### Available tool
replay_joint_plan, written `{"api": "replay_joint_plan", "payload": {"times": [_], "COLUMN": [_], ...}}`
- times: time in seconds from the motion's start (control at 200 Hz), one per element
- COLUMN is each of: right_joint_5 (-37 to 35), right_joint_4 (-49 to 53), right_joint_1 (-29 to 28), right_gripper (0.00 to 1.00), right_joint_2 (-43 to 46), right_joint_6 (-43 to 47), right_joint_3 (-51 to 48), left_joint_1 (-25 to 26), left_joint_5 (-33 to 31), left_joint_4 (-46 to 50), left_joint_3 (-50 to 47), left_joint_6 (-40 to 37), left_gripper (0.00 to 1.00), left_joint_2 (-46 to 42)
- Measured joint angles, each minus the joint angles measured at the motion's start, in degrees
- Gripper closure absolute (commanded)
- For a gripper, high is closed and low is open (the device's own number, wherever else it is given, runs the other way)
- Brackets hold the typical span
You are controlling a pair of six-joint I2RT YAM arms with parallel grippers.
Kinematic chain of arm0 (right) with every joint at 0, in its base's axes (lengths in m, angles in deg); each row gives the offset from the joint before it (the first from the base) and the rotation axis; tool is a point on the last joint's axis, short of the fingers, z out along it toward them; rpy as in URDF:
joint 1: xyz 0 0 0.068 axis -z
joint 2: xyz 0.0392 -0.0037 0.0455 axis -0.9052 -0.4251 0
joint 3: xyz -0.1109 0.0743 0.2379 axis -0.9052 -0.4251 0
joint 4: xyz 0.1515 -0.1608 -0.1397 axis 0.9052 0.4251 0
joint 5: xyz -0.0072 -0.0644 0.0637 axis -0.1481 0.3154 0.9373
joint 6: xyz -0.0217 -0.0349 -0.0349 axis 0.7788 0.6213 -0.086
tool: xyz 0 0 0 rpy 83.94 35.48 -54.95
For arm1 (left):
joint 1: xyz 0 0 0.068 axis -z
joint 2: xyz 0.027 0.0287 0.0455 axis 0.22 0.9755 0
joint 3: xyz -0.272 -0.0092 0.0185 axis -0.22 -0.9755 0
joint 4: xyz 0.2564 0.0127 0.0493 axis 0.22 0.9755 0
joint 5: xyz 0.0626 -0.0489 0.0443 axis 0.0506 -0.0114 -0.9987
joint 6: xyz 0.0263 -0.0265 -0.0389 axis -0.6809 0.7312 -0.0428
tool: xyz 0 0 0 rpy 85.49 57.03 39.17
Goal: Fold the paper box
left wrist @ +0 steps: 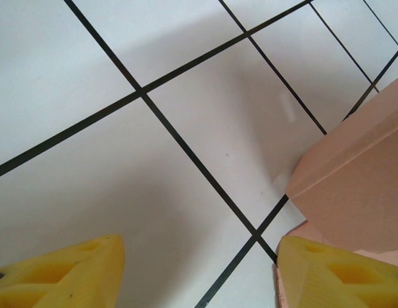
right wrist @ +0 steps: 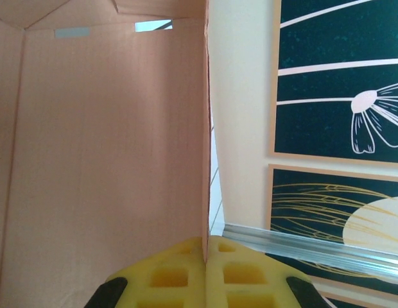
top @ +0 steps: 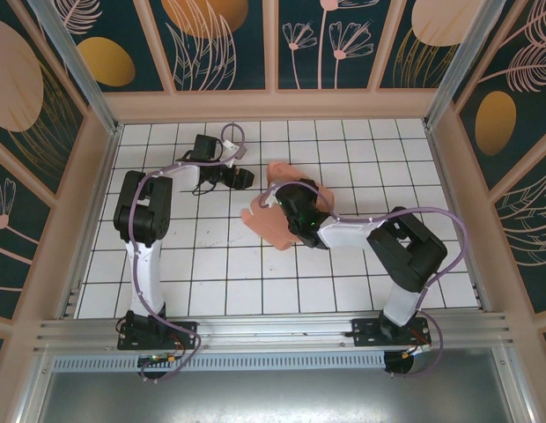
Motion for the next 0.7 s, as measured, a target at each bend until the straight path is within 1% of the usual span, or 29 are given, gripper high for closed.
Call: {"api": "replay_joint_plan", "payload": {"times": [0.315,0.581,0.701], "right_joint_5": [-2.86,-3.3,-3.3], "right_joint_4": [-11.37,-15.76,-16.2], "right_joint_1": [-0.46,-0.46,-0.46], "right_gripper": [1.0,1.0,1.0], "right_joint_2": [-2.47,-2.69,-2.69], "right_joint_6": [5.62,7.21,7.19], "right_joint_3": [-3.78,-4.11,-4.22], "left_joint_1": [0.31,2.95,3.56], "left_joint_5": [0.11,-0.02,1.09], "left_joint_4": [-0.24,-0.17,-0.17], "left_joint_3": [0.0,0.35,0.57], "left_joint_6": [0.04,-0.96,-2.21], "left_gripper": [0.35,0.35,0.34], "left_joint_2": [-0.02,-0.02,-0.04]}}
